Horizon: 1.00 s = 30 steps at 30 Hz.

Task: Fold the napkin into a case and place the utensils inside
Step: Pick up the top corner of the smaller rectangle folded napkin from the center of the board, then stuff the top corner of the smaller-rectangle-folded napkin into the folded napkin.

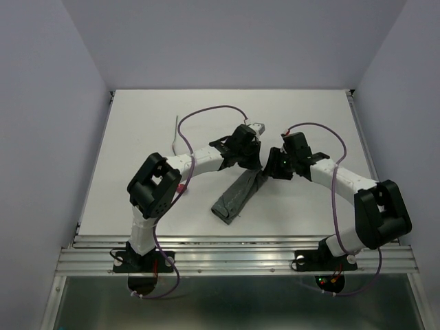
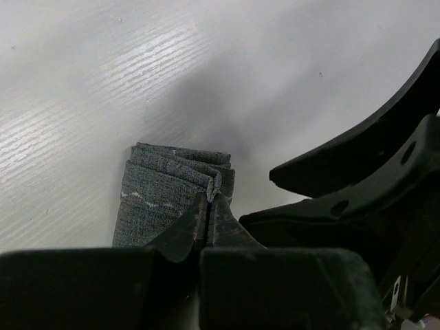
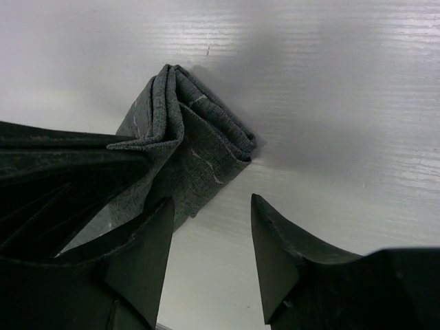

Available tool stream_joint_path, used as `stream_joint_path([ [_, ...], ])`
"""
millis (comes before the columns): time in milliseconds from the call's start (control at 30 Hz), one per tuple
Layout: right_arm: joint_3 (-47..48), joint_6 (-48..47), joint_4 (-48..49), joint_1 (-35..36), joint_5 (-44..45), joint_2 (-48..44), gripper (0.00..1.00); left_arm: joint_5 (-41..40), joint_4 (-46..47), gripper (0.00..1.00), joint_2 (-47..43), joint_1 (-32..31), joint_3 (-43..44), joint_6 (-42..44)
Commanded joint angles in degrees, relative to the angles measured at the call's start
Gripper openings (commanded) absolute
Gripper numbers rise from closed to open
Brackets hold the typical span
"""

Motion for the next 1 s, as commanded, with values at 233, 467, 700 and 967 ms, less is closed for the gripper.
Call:
stream_joint_path([
  [233, 3.46, -0.43, -1.16, 7.93, 8.67, 2.50, 0.38, 1.17, 2.59, 0.00, -4.08, -0.15, -0.51, -1.39],
  [467, 4.95, -0.52, -1.60, 10.84, 10.87, 4.43, 0.38, 1.52, 2.59, 0.00, -3.81, -0.15, -0.51, -1.48],
  [700, 5.48, -0.34, -1.42, 13.29, 14.91, 6.19, 0.38, 1.43, 2.59, 0.00, -3.90, -0.15, -0.60, -1.48],
  [967, 5.48, 0.01, -1.08, 13.83, 18.61, 7.95, 0.28, 1.52, 2.59, 0.00, -4.16, -0.15, -0.77, -1.48],
])
